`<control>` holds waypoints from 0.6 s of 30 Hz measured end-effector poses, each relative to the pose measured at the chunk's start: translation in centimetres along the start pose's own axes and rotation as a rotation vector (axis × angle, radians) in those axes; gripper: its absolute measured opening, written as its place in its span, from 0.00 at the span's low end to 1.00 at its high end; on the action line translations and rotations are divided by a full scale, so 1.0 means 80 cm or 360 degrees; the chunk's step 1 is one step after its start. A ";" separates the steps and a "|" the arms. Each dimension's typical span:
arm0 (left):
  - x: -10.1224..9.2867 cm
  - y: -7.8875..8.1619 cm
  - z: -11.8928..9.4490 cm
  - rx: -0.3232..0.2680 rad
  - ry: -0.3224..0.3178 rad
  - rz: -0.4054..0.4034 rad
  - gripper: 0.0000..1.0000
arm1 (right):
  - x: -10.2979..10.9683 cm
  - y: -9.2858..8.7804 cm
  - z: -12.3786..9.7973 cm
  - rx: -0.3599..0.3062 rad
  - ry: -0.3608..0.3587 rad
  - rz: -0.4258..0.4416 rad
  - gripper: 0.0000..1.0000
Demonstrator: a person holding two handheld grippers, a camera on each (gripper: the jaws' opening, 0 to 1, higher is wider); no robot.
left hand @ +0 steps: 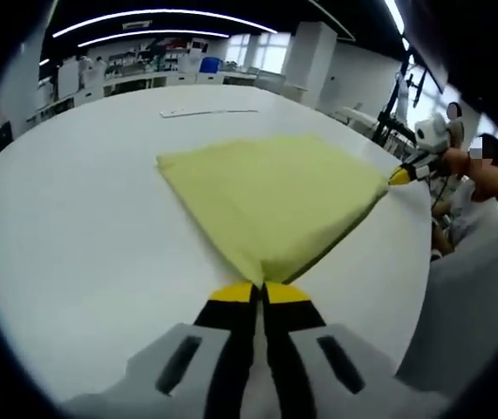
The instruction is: Fold the garment on the visible template until the final outline fits inside the template.
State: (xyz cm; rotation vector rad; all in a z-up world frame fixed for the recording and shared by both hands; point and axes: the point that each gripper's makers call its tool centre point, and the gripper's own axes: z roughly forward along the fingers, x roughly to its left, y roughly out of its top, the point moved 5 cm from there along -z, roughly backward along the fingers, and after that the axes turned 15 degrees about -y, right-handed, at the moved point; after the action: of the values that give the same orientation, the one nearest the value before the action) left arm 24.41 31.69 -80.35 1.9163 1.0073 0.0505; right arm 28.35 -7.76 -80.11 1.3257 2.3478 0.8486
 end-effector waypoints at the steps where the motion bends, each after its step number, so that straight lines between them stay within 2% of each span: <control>1: 0.000 -0.001 -0.001 -0.0001 0.0001 -0.0005 0.00 | 0.001 -0.001 -0.002 0.0002 -0.0001 -0.0003 0.00; 6: 0.002 -0.004 -0.004 -0.0015 -0.0003 -0.0032 0.00 | 0.002 -0.004 -0.005 0.0006 -0.0002 -0.0011 0.00; 11: -0.003 -0.004 -0.004 -0.0017 -0.0016 -0.0003 0.01 | 0.003 -0.006 -0.006 0.0020 -0.0011 -0.0010 0.00; 18: -0.005 -0.008 -0.006 -0.0010 -0.0011 0.0004 0.06 | 0.004 -0.005 -0.003 0.0028 -0.0037 0.0007 0.00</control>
State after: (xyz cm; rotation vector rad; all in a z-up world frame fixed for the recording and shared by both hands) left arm 23.54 31.91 -80.38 1.9110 0.9992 0.0487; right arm 27.78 -7.77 -80.16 1.3409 2.3410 0.8110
